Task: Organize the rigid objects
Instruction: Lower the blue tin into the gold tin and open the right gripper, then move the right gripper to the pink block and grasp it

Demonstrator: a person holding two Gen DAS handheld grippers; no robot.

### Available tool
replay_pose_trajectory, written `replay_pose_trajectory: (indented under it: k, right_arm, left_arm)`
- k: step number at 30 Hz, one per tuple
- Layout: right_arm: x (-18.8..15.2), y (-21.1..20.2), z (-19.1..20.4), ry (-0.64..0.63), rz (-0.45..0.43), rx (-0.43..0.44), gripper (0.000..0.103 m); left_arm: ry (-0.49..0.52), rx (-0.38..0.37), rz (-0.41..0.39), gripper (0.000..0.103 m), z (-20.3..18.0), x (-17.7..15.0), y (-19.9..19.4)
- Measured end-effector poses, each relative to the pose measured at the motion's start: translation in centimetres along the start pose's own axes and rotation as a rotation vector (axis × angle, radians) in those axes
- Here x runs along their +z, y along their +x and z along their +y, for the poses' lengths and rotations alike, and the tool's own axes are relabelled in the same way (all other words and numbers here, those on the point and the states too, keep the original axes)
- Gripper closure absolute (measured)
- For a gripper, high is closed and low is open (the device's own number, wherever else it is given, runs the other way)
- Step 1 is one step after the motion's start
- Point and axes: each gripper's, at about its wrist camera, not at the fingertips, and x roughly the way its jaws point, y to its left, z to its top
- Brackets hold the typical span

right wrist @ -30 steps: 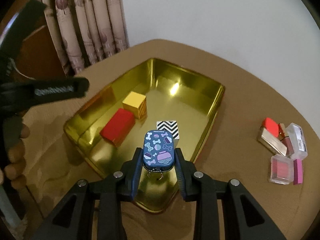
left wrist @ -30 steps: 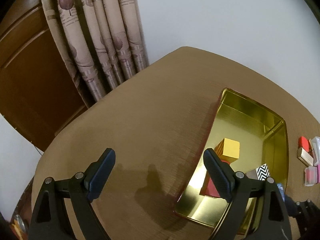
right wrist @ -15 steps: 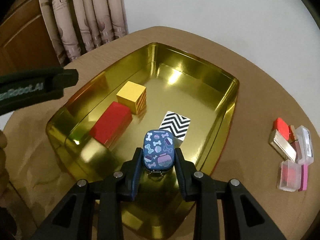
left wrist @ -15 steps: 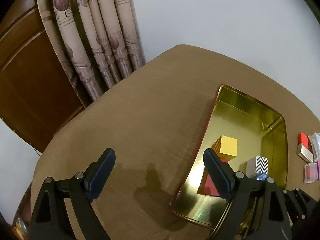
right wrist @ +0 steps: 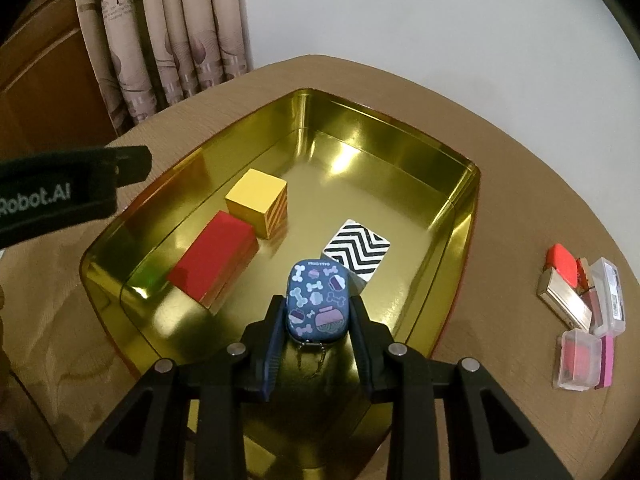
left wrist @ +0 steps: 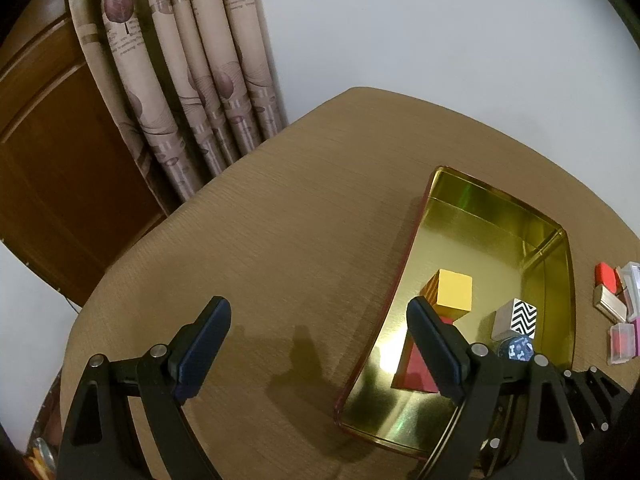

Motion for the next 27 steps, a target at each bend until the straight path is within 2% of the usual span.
replay_pose_trajectory:
  k: [7, 16, 21, 27]
  right_arm:
    - [0.0, -0.9, -0.4, 0.022, -0.009, 0.004, 0.061]
    - [-0.8, -4.6, -2.7, 0.106, -0.086, 0.042, 0.06]
    - [-2.2, -6.9, -6.4, 0.192, -0.161, -0.019, 0.059]
    - [-4.6, -8.3, -13.7, 0.314, -0.167, -0.136, 0.059]
  left_arm:
    - [0.002, 0.001, 0.0, 0.015, -0.1, 0.2, 0.0]
    - [0.017, 0.002, -0.004, 0.015, -0.5, 0.1, -0.1]
    - [0.037, 0.007, -0.015, 0.015, -0.9, -0.1, -0.4]
    - [0.052, 0.009, -0.019, 0.015, -1.4, -0.2, -0.6]
